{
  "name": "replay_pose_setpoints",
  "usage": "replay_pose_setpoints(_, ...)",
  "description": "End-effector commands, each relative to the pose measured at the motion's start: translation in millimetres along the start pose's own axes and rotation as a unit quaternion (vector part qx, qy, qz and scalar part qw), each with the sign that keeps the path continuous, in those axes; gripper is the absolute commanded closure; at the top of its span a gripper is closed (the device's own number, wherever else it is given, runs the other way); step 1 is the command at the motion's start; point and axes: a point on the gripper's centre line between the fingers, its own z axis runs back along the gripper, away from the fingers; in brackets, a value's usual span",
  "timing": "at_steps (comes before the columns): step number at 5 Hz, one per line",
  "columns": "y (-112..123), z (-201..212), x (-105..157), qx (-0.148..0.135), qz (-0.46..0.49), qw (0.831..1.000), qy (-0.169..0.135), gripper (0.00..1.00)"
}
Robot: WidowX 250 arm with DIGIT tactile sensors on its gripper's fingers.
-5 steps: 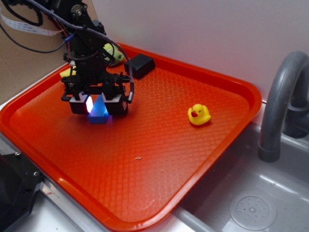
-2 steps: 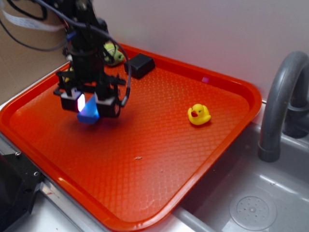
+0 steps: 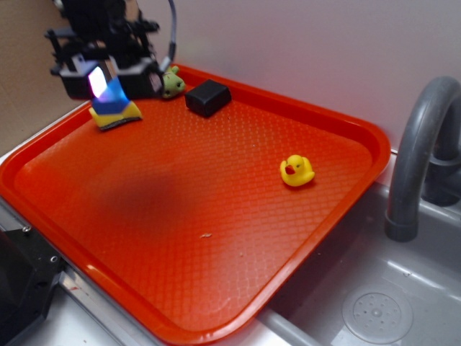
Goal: Grab the blue block.
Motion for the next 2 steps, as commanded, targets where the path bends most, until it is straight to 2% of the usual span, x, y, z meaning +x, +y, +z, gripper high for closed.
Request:
replay_pose_setpoints(1, 9.5, 51.3, -11.3, -0.037, -0.018, 0.998, -0.057, 1.0)
replay_pose_setpoints(2, 24.1, 70.3, -18.3, -0.059, -0.046, 0.993, -0.086, 1.0)
